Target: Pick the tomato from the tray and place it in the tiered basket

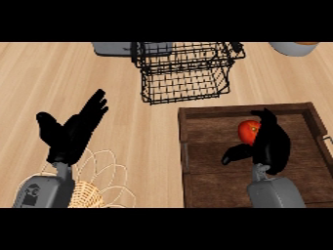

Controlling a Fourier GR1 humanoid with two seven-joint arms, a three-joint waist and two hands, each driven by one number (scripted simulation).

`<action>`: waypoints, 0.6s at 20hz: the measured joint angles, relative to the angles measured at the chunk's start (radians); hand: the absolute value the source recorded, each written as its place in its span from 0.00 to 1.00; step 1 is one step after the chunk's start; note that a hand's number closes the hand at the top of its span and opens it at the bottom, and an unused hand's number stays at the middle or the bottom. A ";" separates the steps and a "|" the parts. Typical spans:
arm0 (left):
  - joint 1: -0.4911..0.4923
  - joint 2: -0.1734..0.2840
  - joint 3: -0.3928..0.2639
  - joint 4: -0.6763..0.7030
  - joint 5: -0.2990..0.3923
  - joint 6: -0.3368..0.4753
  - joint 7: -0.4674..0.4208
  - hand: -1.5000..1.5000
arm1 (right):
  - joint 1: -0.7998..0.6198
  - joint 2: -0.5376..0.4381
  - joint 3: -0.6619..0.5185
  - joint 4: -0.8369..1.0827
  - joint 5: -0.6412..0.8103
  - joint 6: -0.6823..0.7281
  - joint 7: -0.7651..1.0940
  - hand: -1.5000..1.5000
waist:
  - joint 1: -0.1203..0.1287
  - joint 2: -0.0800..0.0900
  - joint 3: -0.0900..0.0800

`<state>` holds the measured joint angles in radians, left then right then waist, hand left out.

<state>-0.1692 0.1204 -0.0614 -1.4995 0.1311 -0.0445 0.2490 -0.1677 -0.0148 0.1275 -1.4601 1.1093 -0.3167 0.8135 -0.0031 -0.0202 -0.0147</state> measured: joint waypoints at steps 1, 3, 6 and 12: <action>-0.004 0.001 0.004 0.006 0.002 -0.004 -0.001 0.50 | -0.005 -0.006 0.003 0.003 -0.002 0.002 -0.015 1.00 | 0.000 0.000 0.000; 0.002 0.002 0.005 0.002 0.000 -0.009 -0.004 0.50 | -0.009 -0.011 0.007 0.012 0.000 -0.006 -0.036 1.00 | 0.000 -0.001 -0.001; 0.022 -0.002 -0.002 -0.022 -0.001 -0.011 0.004 0.50 | -0.025 -0.009 0.017 0.035 0.030 -0.023 -0.035 1.00 | 0.001 -0.004 -0.004; 0.019 -0.008 -0.002 -0.031 -0.012 -0.007 0.012 0.50 | -0.019 -0.022 0.041 0.023 0.036 -0.034 -0.073 1.00 | -0.002 -0.003 -0.003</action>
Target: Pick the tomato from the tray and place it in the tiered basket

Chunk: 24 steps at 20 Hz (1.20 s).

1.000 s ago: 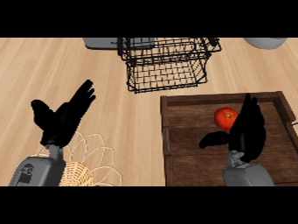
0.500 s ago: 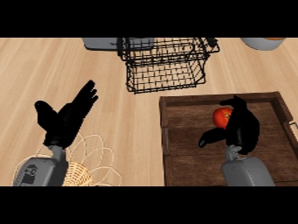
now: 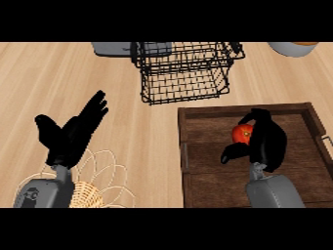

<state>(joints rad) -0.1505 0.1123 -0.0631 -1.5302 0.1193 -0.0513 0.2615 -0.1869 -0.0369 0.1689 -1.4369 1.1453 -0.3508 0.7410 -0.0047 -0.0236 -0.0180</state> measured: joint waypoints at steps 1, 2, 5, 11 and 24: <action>-0.004 0.004 0.004 0.002 0.002 -0.002 0.004 0.50 | 0.003 -0.011 0.010 -0.009 -0.012 0.036 -0.011 1.00 | 0.000 0.000 0.000; -0.005 0.003 0.004 0.002 0.001 -0.001 0.004 0.50 | 0.007 -0.026 0.019 -0.021 -0.030 0.080 -0.025 1.00 | 0.000 0.000 0.000; -0.002 0.002 0.003 0.004 0.004 -0.004 0.009 0.50 | 0.022 -0.087 0.051 -0.050 -0.084 0.217 -0.091 1.00 | 0.002 -0.003 -0.003; 0.008 0.007 0.022 0.016 0.006 -0.009 -0.013 0.50 | 0.104 -0.156 0.067 -0.293 -0.203 0.451 -0.102 1.00 | -0.007 0.012 0.010; -0.021 0.001 0.028 0.046 -0.005 -0.015 -0.018 0.50 | -0.079 -0.167 -0.063 -0.869 -0.384 0.728 0.173 1.00 | -0.002 0.019 0.016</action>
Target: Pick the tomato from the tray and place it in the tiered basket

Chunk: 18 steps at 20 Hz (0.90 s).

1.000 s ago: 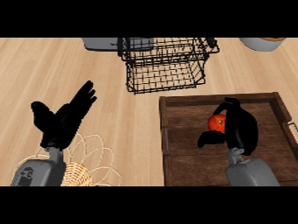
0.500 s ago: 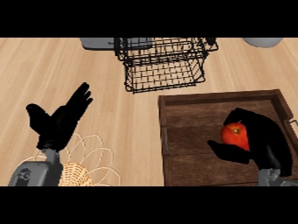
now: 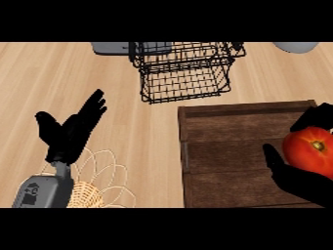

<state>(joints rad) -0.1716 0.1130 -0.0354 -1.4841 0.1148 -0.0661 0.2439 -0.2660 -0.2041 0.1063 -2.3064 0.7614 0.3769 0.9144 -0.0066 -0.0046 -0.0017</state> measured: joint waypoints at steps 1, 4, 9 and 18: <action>0.007 -0.001 0.001 0.001 0.001 -0.003 -0.008 0.50 | -0.046 -0.001 -0.010 -0.002 -0.002 0.015 0.018 1.00 | 0.002 0.000 0.000; 0.017 -0.004 -0.001 -0.013 -0.003 0.000 -0.004 0.50 | -0.175 -0.004 -0.047 -0.004 -0.011 0.051 0.048 1.00 | 0.005 0.000 0.000; 0.007 -0.020 -0.011 0.001 -0.020 0.009 -0.007 0.50 | -0.415 -0.023 -0.095 0.059 -0.073 0.104 0.082 1.00 | 0.007 0.001 0.000; -0.002 -0.021 -0.012 0.004 -0.015 -0.006 0.002 0.50 | -0.761 -0.021 -0.136 0.458 -0.056 0.122 0.075 1.00 | 0.023 0.005 0.000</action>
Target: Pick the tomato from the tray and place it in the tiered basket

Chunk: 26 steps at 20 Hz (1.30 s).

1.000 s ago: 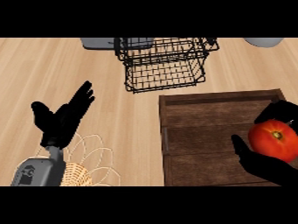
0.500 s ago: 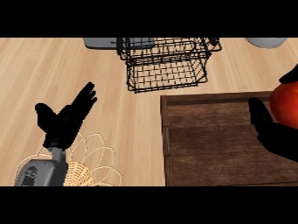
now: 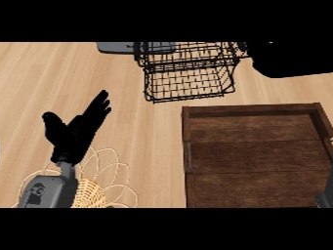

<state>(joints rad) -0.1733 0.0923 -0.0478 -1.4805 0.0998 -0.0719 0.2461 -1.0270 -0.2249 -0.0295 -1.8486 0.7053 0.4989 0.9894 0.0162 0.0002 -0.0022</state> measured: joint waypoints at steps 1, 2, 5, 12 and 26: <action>0.002 -0.001 -0.001 -0.003 -0.002 0.000 -0.001 0.50 | -0.029 0.008 -0.008 0.048 0.008 -0.009 -0.001 1.00 | 0.001 0.000 0.000; 0.006 -0.003 -0.002 0.005 -0.004 -0.001 -0.015 0.50 | -0.054 0.016 -0.015 0.098 0.020 -0.023 -0.007 1.00 | 0.002 0.001 0.000; -0.018 0.001 0.008 0.011 0.003 -0.005 -0.001 0.50 | -0.124 0.028 -0.043 0.247 0.054 -0.081 -0.038 1.00 | 0.005 0.004 0.000; -0.027 -0.001 0.013 0.018 -0.003 -0.004 -0.005 0.50 | -0.208 0.072 -0.067 0.573 0.124 -0.300 -0.158 1.00 | 0.010 0.007 0.001; -0.007 -0.018 -0.012 -0.002 -0.016 -0.012 -0.008 0.50 | -0.316 0.198 -0.212 1.048 0.031 -0.723 -0.423 0.00 | 0.033 0.017 0.002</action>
<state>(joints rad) -0.1805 0.0743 -0.0601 -1.4825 0.0838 -0.0843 0.2381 -1.3430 -0.0274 -0.2418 -0.8009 0.7359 -0.2242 0.5662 0.0495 0.0169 -0.0004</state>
